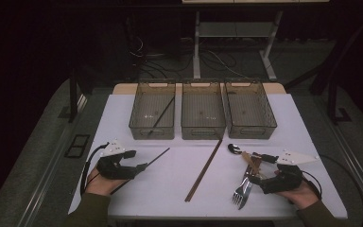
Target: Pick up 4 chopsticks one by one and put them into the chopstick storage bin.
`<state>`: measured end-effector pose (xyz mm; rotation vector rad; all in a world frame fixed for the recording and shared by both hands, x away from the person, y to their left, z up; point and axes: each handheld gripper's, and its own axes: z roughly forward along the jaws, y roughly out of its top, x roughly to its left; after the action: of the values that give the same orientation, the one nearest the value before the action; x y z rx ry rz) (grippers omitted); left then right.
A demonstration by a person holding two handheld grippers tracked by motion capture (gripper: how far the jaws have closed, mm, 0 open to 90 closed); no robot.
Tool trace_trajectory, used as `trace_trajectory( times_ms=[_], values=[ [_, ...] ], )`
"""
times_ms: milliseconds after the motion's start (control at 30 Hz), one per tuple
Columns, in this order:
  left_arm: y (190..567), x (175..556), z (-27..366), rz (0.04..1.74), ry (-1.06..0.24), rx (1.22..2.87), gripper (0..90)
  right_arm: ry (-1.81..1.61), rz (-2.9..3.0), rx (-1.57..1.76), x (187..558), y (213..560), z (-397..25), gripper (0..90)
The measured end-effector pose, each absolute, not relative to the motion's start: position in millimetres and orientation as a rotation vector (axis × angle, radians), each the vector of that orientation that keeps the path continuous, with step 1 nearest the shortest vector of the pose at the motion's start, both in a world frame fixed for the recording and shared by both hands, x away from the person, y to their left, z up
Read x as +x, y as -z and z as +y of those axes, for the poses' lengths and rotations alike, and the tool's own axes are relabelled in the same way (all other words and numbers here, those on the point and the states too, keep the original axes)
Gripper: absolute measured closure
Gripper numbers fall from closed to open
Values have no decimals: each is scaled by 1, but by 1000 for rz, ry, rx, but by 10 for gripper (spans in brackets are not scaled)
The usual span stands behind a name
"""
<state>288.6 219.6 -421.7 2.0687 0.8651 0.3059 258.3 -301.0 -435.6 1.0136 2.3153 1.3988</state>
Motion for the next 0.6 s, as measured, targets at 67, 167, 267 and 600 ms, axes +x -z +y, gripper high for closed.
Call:
trace_trajectory(
  times_ms=[67,167,267,600],
  values=[
    [423,289,221,861,-303,2092,330,-1397,2316,1013,258,436,-301,36],
    [425,289,220,866,-279,2120,382,-1397,2315,1012,258,436,-301,36],
    [427,290,219,850,-262,2161,451,-1399,2315,1014,258,436,-301,36],
    [433,291,215,859,-232,2253,679,-1395,2317,1010,258,436,-300,36]
  ],
)
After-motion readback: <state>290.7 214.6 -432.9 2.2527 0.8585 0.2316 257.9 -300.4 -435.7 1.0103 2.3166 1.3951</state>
